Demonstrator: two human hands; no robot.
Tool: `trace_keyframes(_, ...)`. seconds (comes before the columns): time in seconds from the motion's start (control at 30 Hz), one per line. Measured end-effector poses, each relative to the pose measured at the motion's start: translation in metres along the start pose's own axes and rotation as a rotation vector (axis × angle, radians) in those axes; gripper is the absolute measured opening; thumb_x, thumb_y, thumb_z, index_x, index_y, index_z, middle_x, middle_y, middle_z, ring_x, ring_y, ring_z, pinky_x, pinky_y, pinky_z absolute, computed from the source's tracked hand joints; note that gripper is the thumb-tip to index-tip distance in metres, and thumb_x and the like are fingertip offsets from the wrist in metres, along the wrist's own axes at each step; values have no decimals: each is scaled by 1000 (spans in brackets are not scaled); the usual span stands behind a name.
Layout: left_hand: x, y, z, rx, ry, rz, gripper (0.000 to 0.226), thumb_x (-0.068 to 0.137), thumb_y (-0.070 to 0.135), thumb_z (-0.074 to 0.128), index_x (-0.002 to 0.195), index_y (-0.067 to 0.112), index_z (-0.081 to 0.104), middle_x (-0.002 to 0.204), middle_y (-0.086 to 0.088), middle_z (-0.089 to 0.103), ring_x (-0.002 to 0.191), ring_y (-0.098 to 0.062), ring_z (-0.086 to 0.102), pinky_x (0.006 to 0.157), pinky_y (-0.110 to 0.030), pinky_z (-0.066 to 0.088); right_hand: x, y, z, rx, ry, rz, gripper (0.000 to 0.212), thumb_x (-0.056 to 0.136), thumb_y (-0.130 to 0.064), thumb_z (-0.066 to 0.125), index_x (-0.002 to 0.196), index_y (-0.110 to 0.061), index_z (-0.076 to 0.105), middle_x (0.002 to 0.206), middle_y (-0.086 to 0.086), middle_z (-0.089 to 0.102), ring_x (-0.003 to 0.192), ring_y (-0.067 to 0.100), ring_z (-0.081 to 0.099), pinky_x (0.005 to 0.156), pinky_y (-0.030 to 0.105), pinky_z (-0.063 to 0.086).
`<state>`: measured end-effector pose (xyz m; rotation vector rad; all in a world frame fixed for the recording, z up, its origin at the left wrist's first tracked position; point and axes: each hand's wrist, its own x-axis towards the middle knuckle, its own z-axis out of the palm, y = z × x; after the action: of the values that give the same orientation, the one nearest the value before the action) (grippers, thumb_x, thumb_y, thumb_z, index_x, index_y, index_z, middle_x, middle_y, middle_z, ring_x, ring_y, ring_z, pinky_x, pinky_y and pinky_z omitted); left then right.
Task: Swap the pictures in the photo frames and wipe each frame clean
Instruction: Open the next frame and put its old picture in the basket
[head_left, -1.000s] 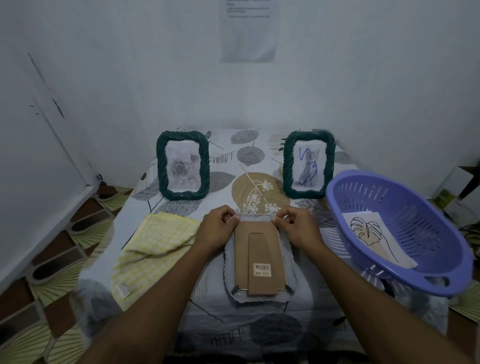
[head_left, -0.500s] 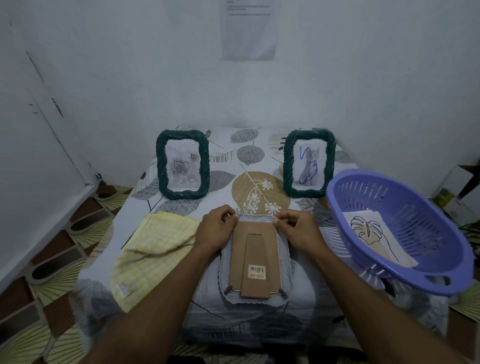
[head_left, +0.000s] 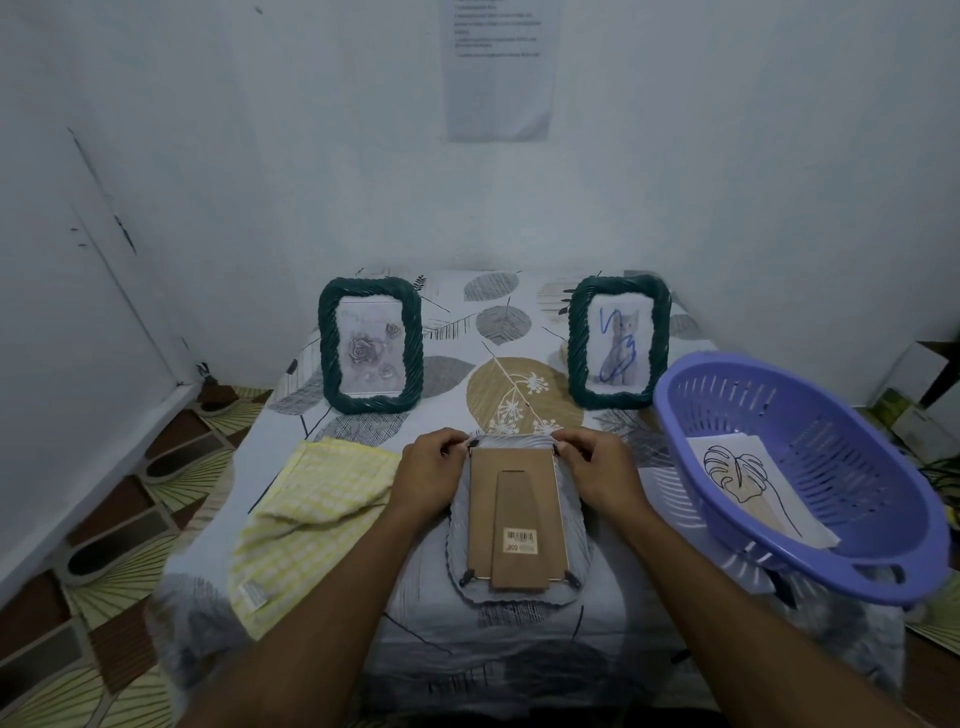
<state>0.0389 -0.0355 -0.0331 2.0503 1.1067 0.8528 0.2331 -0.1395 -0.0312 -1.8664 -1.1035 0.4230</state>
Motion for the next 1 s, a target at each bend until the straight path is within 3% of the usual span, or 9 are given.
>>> trace_keyframes(0.1, -2, -1, -2, 31, 14, 23, 22, 92, 14, 56, 107, 7, 71, 104, -6, 71, 93, -17, 63, 85, -28, 49, -3, -5, -4, -27, -6, -17, 27, 96, -10, 56, 120, -10, 66, 116, 4, 69, 97, 11, 61, 86, 25, 45)
trace_keyframes(0.23, -9, 8, -7, 131, 24, 101, 25, 91, 15, 57, 111, 4, 66, 106, -12, 65, 92, -23, 61, 82, -30, 48, -15, -11, -15, -32, -28, -29, 27, 94, -12, 59, 120, -13, 66, 117, 3, 68, 94, 14, 63, 81, 30, 51)
trace_keyframes(0.37, -32, 14, -17, 165, -6, 171, 31, 89, 17, 59, 117, 4, 63, 110, -13, 62, 94, -24, 62, 83, -34, 51, -42, -13, -26, -79, -40, -76, 27, 91, -15, 62, 118, -14, 66, 113, 2, 69, 91, 11, 61, 74, 16, 45)
trace_keyframes(0.47, -58, 14, -22, 205, -61, 202, 39, 83, 25, 58, 117, 6, 63, 108, -12, 63, 89, -21, 60, 81, -33, 50, -66, -13, -32, -135, -5, -79, 29, 88, -20, 66, 117, -17, 67, 111, 1, 70, 85, 12, 63, 75, 23, 47)
trace_keyframes(0.57, -81, 16, -23, 210, -43, 179, 38, 84, 23, 64, 119, 8, 63, 105, -9, 63, 82, -15, 54, 77, -28, 45, -90, -13, -35, -179, 6, -103, 29, 86, -23, 68, 114, -18, 68, 106, 1, 71, 77, 14, 64, 77, 28, 50)
trace_keyframes(0.7, -96, 16, -25, 141, -30, 105, 39, 78, 21, 73, 116, 11, 64, 92, -4, 64, 81, -16, 58, 77, -26, 46, -112, -15, -33, -211, -65, -78, 35, 80, -23, 72, 115, -21, 67, 97, 5, 71, 85, 17, 65, 82, 31, 53)
trace_keyframes(0.77, -100, 17, -28, 72, -30, 48, 40, 74, 16, 77, 113, 11, 66, 80, -1, 63, 77, -14, 60, 77, -28, 49, -117, -17, -33, -182, -74, -46, 36, 79, -22, 74, 114, -22, 67, 87, 7, 72, 82, 18, 66, 79, 28, 53)
trace_keyframes(0.87, -102, 16, -30, -9, -35, -10, 40, 73, 10, 78, 111, 12, 67, 80, -4, 67, 76, -14, 62, 79, -30, 52, -118, -19, -32, -126, -65, -6, 35, 78, -20, 77, 112, -23, 68, 80, 10, 71, 76, 18, 67, 70, 22, 47)
trace_keyframes(1.0, -100, 13, -28, -47, -36, -25, 44, 68, 18, 85, 108, 15, 66, 74, -2, 63, 70, -12, 59, 65, -7, 41, -116, -17, -27, -99, -48, 35, 36, 75, -23, 80, 110, -24, 69, 74, 8, 69, 70, 18, 65, 65, 23, 47)
